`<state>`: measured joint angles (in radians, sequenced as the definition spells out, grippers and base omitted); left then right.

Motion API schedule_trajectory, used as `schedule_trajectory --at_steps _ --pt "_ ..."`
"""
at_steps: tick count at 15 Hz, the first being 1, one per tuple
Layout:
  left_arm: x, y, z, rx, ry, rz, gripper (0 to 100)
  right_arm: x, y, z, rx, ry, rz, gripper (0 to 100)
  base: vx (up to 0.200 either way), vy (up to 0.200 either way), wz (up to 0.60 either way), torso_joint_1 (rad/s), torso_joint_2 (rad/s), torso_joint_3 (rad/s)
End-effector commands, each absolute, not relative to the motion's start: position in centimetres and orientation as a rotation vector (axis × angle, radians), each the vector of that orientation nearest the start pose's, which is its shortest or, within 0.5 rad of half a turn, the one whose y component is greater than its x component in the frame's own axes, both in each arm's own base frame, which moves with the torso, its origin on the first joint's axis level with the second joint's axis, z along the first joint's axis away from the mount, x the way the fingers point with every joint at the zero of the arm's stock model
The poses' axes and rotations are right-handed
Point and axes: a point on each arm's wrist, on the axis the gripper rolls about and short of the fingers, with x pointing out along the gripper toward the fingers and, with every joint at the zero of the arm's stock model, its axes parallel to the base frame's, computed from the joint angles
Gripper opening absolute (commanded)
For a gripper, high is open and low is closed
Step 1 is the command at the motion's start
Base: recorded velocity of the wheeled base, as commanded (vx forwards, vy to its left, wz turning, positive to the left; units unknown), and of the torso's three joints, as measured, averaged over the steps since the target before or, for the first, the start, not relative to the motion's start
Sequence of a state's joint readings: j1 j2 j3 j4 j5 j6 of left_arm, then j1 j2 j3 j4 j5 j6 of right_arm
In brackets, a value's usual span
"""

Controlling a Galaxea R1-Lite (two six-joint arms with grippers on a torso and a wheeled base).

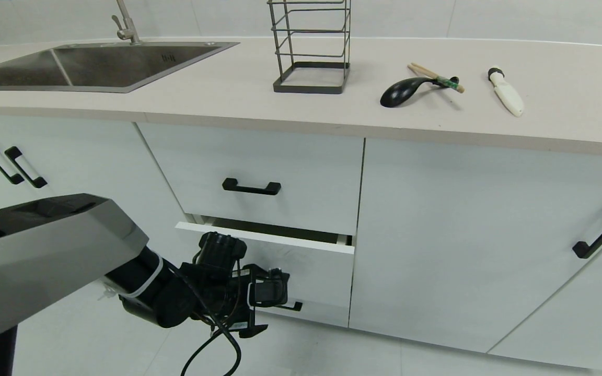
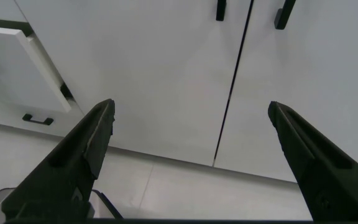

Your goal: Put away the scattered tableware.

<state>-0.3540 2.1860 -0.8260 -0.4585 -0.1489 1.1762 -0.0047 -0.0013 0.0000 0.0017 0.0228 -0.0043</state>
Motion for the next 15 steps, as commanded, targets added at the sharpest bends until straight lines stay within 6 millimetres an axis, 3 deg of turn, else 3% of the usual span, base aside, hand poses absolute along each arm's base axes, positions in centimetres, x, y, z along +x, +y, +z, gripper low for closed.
schedule_trajectory --at_steps 1,9,15 --pt "32.2 -12.3 1.7 1.162 0.509 -0.941 100 -2.3 0.1 7.5 -0.005 0.001 0.018 100 0.000 0.000 0.00 0.000 0.00 0.000" --pt "30.3 -11.6 3.3 1.161 0.498 -0.936 100 -2.3 0.1 7.5 -0.005 0.001 0.018 100 0.000 0.000 0.00 0.000 0.00 0.000" --pt "27.3 -10.6 6.4 1.160 0.424 -0.927 100 -2.3 0.1 7.5 -0.005 0.001 0.018 100 0.000 0.000 0.00 0.000 0.00 0.000"
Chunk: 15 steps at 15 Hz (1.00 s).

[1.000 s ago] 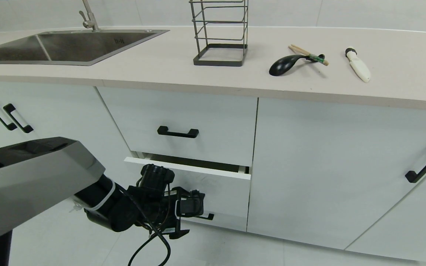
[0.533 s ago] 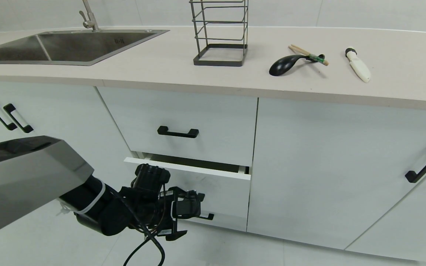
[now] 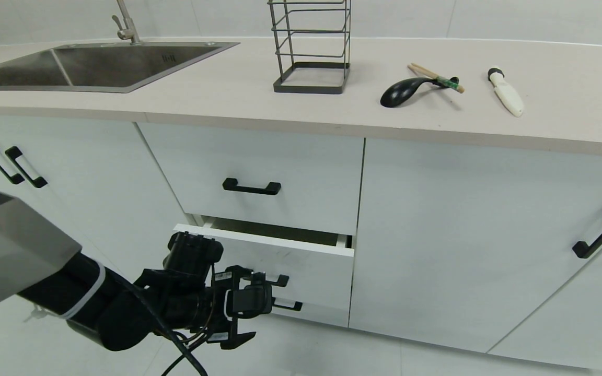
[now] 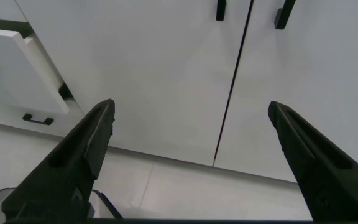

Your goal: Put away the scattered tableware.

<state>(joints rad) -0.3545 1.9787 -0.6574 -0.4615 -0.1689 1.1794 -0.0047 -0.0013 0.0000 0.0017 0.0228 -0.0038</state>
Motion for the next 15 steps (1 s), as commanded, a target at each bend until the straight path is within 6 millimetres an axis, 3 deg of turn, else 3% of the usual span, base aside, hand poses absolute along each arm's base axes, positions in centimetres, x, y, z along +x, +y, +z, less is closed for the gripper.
schedule_trajectory --at_steps 1,6,9,15 --pt "26.9 -10.6 6.8 1.169 0.403 -0.936 100 -2.3 0.1 7.5 -0.005 0.001 0.018 100 0.000 0.000 0.00 0.000 0.00 0.000" --pt "24.3 -12.1 10.9 1.189 0.193 -0.999 100 -2.3 0.1 7.5 -0.005 0.001 0.018 100 0.000 0.000 0.00 0.000 0.00 0.000" --pt "24.0 -12.2 13.5 1.164 0.136 -0.974 100 -2.3 0.1 7.5 -0.005 0.001 0.018 100 0.000 0.000 0.00 0.000 0.00 0.000" --pt "27.8 -13.7 17.4 1.003 0.185 -1.013 100 -2.3 0.1 7.5 -0.005 0.001 0.018 100 0.000 0.000 0.00 0.000 0.00 0.000"
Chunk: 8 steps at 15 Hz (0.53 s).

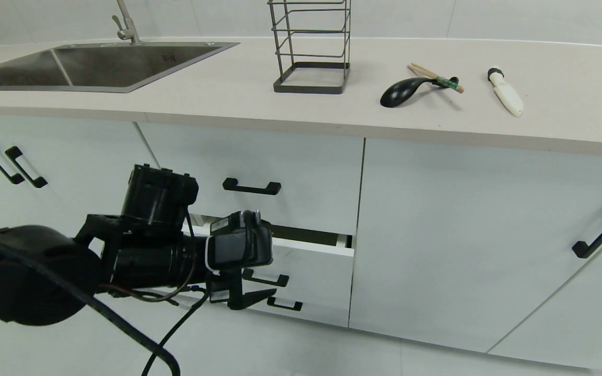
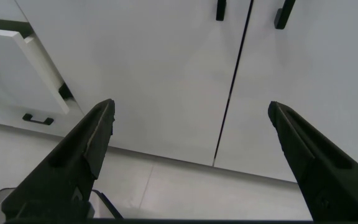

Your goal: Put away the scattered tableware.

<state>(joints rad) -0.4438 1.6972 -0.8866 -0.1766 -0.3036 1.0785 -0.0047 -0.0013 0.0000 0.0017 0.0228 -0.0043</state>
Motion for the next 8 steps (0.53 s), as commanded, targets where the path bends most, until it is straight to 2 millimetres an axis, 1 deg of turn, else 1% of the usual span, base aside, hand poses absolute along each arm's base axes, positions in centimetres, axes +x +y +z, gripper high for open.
schedule_trajectory --at_steps 1,4,6,8 --pt "28.3 -13.6 17.2 0.998 0.197 -1.018 100 -2.3 0.1 7.5 -0.005 0.001 0.018 100 0.000 0.000 0.00 0.000 0.00 0.000" --pt "29.4 -13.5 14.7 0.992 0.259 -1.037 100 -2.3 0.1 7.5 -0.005 0.001 0.018 100 0.000 0.000 0.00 0.000 0.00 0.000" --pt "30.5 -13.9 13.1 0.988 0.247 -1.022 100 -2.3 0.1 7.5 -0.005 0.001 0.018 100 0.000 0.000 0.00 0.000 0.00 0.000" --pt "31.2 -13.9 11.8 0.983 0.266 -1.025 100 -2.3 0.1 7.5 -0.005 0.001 0.018 100 0.000 0.000 0.00 0.000 0.00 0.000"
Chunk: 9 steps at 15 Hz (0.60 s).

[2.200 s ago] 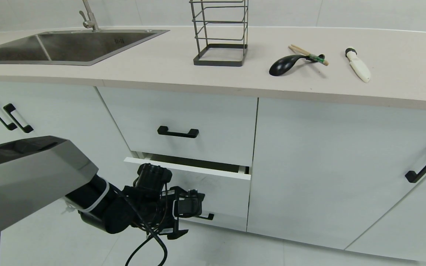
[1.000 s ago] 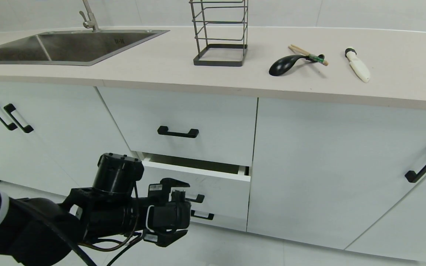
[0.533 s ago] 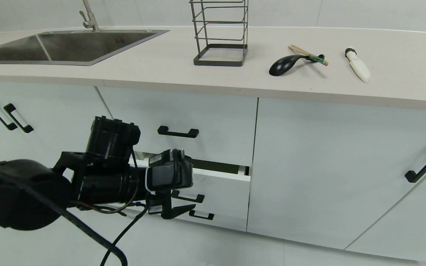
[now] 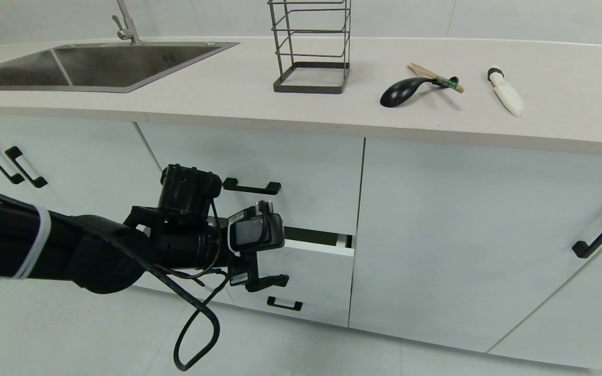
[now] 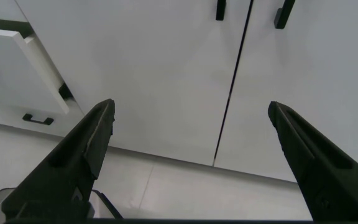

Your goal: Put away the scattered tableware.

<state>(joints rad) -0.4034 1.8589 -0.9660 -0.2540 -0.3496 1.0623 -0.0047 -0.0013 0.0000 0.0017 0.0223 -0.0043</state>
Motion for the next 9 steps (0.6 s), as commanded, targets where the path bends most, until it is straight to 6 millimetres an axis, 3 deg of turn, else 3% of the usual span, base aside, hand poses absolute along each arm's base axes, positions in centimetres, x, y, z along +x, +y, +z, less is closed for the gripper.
schedule_trajectory --at_steps 1,9 --pt "31.6 -13.8 11.3 0.981 0.280 -1.023 100 -2.3 0.1 7.5 -0.005 0.001 0.018 100 0.000 0.000 0.00 0.000 0.00 0.000" --pt "33.4 -13.0 10.0 0.977 0.295 -0.942 100 -2.3 0.1 7.5 -0.005 0.001 0.018 100 0.000 0.000 0.00 0.000 0.00 0.000"
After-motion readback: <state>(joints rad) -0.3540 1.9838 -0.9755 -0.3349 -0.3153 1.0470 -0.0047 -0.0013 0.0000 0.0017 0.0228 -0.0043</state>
